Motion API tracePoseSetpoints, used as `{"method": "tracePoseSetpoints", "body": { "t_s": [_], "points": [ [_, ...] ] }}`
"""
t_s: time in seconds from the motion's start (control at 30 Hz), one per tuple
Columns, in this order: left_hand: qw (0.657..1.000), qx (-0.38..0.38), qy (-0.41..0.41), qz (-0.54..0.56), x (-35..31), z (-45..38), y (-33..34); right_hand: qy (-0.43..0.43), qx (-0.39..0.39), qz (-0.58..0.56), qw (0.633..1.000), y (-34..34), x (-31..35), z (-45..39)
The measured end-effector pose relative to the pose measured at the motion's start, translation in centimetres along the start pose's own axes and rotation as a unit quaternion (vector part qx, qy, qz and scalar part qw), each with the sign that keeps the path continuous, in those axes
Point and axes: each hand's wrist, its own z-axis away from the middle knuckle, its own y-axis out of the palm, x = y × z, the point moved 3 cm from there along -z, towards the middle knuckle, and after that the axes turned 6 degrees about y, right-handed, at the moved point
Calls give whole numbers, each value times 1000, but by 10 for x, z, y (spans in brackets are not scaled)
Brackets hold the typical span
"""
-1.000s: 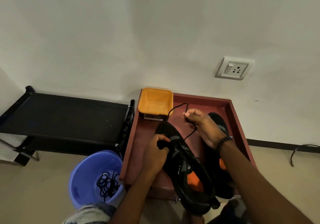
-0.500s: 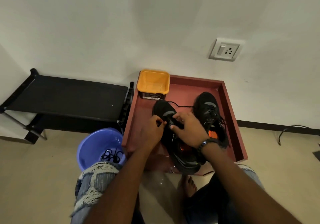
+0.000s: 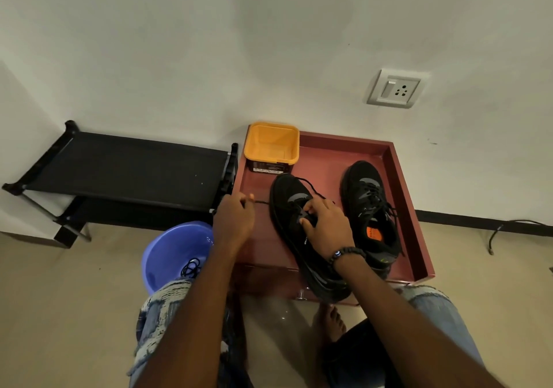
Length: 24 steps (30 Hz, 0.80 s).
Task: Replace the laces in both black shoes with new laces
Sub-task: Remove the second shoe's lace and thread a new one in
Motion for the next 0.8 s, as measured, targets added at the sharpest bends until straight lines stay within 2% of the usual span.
{"method": "tracePoseSetpoints", "body": {
  "t_s": [0.07,0.13,0.33,0.43,0.5,0.57,0.63,0.7,0.73,0.8],
  "points": [
    [995,97,-4,13,-4,8,17,14,0,-29,999,1,-2,1],
    [989,147,-3,25,-11,17,33,31,0,-60,998,2,-5,1],
    [985,168,36,31,-33,28,58,74,15,-119,990,4,-7,1],
    [979,184,86,29,-38,28,64,94,21,-146,985,5,-9,-1],
    [980,170,89,49,-42,26,60,103,23,-161,981,4,-10,-1],
    [984,119,43,122,-47,25,46,109,24,-174,978,4,-11,-1],
    [972,46,-22,229,-49,27,31,112,24,-185,976,4,-11,-2],
    [930,-15,-81,359,-47,26,18,114,21,-192,975,5,-12,-3],
    [888,-46,-106,444,-44,24,12,114,20,-195,974,5,-13,-3],
    [775,-100,-148,607,-37,20,-1,112,19,-200,973,5,-12,-3]
  ]
}}
